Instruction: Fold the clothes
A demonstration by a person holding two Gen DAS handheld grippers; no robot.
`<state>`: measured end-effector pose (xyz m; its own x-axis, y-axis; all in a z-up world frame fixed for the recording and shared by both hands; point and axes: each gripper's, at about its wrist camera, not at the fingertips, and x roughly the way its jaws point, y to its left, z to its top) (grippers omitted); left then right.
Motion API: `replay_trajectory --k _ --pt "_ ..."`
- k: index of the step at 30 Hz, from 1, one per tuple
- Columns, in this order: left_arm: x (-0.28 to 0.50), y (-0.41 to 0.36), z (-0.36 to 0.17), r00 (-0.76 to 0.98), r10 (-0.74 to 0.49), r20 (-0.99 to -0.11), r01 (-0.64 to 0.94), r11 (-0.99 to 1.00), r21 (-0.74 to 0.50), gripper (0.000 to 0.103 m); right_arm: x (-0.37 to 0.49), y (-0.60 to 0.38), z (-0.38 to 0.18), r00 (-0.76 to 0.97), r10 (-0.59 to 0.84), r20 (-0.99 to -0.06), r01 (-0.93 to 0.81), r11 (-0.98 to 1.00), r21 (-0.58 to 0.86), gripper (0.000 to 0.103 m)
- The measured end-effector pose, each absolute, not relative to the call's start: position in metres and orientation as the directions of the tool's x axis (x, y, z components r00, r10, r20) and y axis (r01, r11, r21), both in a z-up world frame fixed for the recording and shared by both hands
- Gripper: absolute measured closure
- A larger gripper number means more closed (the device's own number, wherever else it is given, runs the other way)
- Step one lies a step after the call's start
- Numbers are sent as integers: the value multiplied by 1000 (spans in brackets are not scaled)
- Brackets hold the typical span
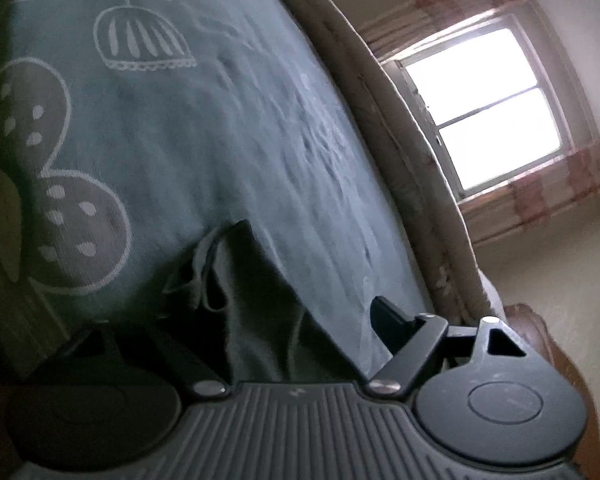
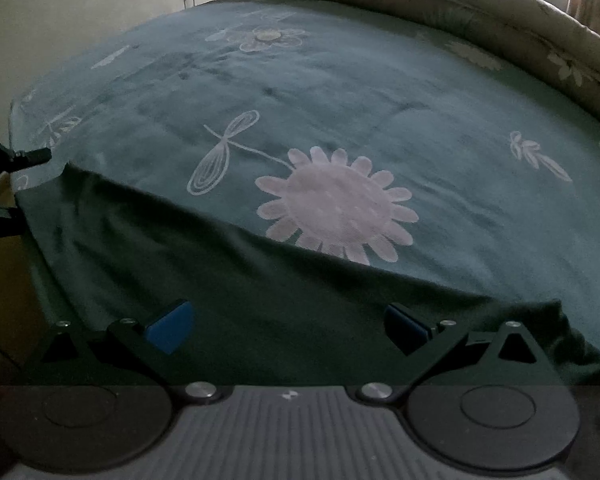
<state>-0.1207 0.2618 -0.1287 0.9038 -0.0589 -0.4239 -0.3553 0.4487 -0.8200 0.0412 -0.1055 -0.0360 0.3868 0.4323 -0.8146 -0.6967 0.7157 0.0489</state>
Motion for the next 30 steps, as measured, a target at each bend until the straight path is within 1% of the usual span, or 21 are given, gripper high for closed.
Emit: replay_trajectory --k 1,2,3,4,5,7,8,9,10,13,14,16,19,23,25,28,30 --pt "-121 261 -128 902 -53 -428 -359 456 -814 31 41 -106 -36 387 435 -813 -698 714 50 0" --pt "-122 261 -128 901 -48 -432 -363 463 -808 32 40 -106 -36 386 437 -812 -699 713 51 0" --pt "-122 260 -128 899 -42 -436 -367 470 -802 35 40 -106 -36 386 439 -812 -700 712 52 0" --pt "-122 261 -127 894 -38 -447 -379 471 -796 43 40 -107 -37 385 441 -811 -700 712 54 0" --pt "-122 262 -127 885 -34 -464 -396 467 -790 49 39 -107 -37 385 442 -810 -701 711 55 0" --pt "-121 264 -126 863 -26 -504 -437 461 -773 73 38 -109 -36 390 445 -806 -696 715 58 0" --pt "-120 267 -126 846 -21 -532 -465 459 -757 80 37 -110 -36 390 448 -804 -694 717 63 0" --pt "-119 267 -125 830 -16 -558 -487 466 -739 97 36 -112 -35 391 451 -802 -692 719 67 0" --pt "-118 268 -124 814 -11 -581 -506 480 -717 100 35 -114 -34 393 453 -800 -690 721 69 0" --pt "-114 263 -113 785 2 -620 -527 529 -665 100 35 -122 -33 387 472 -792 -684 723 97 0" --pt "-113 260 -107 784 7 -621 -523 547 -654 100 36 -125 -32 380 483 -789 -681 723 115 0" --pt "-112 253 -95 794 13 -608 -503 578 -643 100 38 -128 -32 338 522 -783 -675 714 185 0" --pt "-111 242 -76 809 19 -587 -464 633 -619 100 45 -126 -35 214 619 -756 -667 658 350 0" --pt "-110 230 -54 824 20 -566 -421 690 -589 100 57 -103 -50 -21 745 -667 -589 529 610 0" --pt "-107 225 -50 827 21 -561 -411 704 -579 100 61 -89 -59 -112 780 -616 -535 475 699 0" --pt "-109 226 -46 832 18 -554 -398 715 -574 100 65 -64 -71 -225 797 -560 -467 417 780 0" --pt "-109 228 -46 835 16 -550 -394 715 -578 100 66 -50 -77 -264 804 -533 -430 397 811 0"
